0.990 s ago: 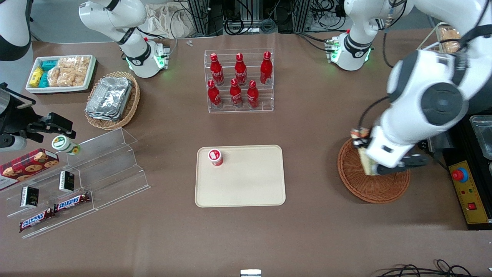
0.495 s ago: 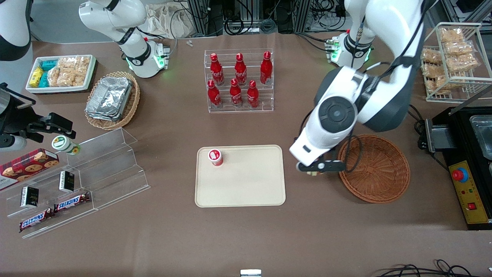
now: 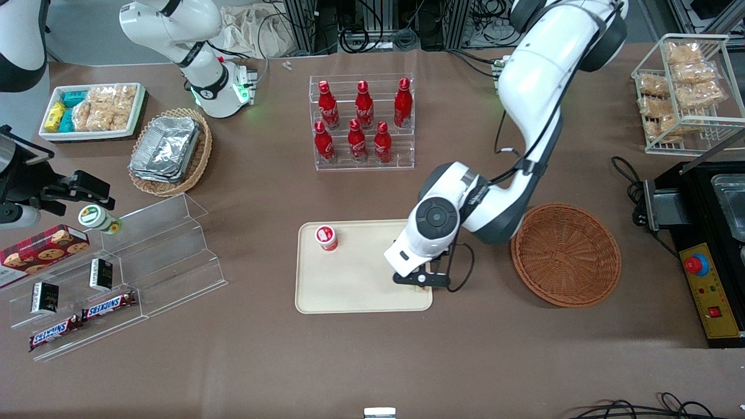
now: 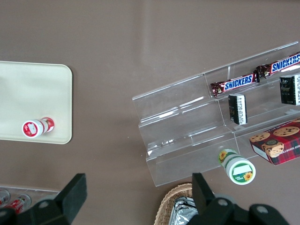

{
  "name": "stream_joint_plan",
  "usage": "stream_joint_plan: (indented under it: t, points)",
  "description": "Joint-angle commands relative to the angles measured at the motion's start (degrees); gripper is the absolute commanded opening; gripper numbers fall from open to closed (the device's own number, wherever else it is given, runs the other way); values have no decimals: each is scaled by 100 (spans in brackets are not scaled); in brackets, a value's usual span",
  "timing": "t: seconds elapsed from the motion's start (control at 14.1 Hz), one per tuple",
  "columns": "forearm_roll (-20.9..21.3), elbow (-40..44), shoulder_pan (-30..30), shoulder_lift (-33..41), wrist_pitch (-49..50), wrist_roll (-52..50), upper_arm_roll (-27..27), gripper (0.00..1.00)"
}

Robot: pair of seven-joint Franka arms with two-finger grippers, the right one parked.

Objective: Place sandwich from basket to tray
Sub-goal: 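Carry the sandwich over the cream tray with the left gripper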

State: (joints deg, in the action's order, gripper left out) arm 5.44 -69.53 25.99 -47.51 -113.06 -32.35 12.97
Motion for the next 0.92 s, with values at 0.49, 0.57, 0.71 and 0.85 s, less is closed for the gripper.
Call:
stream_joint_plan:
  t: [0.49, 0.57, 0.71, 0.85]
  points:
    - [1, 300, 187, -610, -208, -149, -67, 0]
    - [-8, 291, 187, -619, -208, -158, -67, 0]
    - [-16, 291, 187, -628, -225, -280, -67, 8]
    - [-8, 204, 187, -628, -374, -683, -67, 43]
